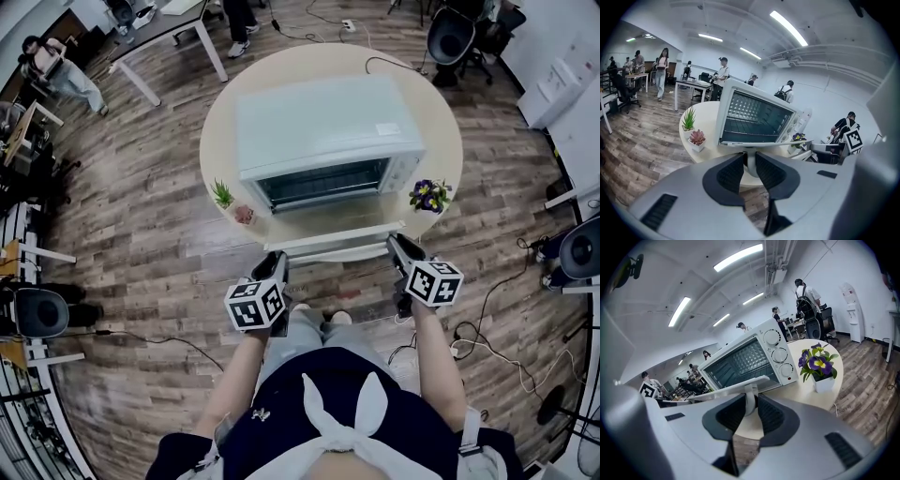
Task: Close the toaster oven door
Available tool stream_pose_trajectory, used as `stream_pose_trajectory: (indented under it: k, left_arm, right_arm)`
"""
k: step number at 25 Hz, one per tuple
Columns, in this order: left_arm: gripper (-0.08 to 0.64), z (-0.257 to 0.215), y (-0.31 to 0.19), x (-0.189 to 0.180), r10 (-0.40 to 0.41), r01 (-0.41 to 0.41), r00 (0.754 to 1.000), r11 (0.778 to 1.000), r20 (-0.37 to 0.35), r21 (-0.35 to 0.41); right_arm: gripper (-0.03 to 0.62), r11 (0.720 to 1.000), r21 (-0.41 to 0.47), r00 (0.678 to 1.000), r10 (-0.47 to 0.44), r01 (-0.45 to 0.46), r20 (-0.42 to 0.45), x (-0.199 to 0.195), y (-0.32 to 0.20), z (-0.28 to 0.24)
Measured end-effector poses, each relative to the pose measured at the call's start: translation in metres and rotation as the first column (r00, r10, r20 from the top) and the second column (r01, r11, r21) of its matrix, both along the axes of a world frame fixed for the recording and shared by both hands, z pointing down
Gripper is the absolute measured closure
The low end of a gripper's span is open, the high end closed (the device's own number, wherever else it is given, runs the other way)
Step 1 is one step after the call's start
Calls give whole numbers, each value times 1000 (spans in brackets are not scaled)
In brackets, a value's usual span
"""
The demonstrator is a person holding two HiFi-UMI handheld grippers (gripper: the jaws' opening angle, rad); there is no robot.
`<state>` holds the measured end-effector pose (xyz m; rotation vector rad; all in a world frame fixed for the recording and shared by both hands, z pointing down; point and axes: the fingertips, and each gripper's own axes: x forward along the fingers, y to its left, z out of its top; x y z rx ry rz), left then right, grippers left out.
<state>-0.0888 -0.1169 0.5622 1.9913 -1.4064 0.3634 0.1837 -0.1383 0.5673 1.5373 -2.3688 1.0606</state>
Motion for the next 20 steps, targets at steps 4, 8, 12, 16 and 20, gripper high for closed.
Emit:
stream_pose_trajectory:
  k: [4, 8, 12, 16, 20]
  left_arm:
    - [471, -4, -3, 0, 13, -13, 1000, 1000, 2, -13]
    - [469, -7, -6, -1, 24, -24, 1000, 1000, -10, -14]
    - [468, -10, -9, 0, 30, -30, 999, 999, -11, -19]
    - [468, -12, -9, -1, 34, -35, 999, 999, -6, -30]
    - [468, -14, -11, 0, 34, -35, 999, 999, -10, -30]
  right_arm:
    - [503, 1000, -4, 1000, 19, -19, -7, 1, -2, -4]
    - [503, 999, 2, 999, 36, -36, -5, 1, -6, -7]
    - [503, 999, -3, 999, 44, -44, -6, 2, -8, -10]
    - [503, 999, -17, 999, 42, -42, -12, 0, -8, -12]
    - [503, 999, -17, 999, 50, -50, -7, 1, -10, -14]
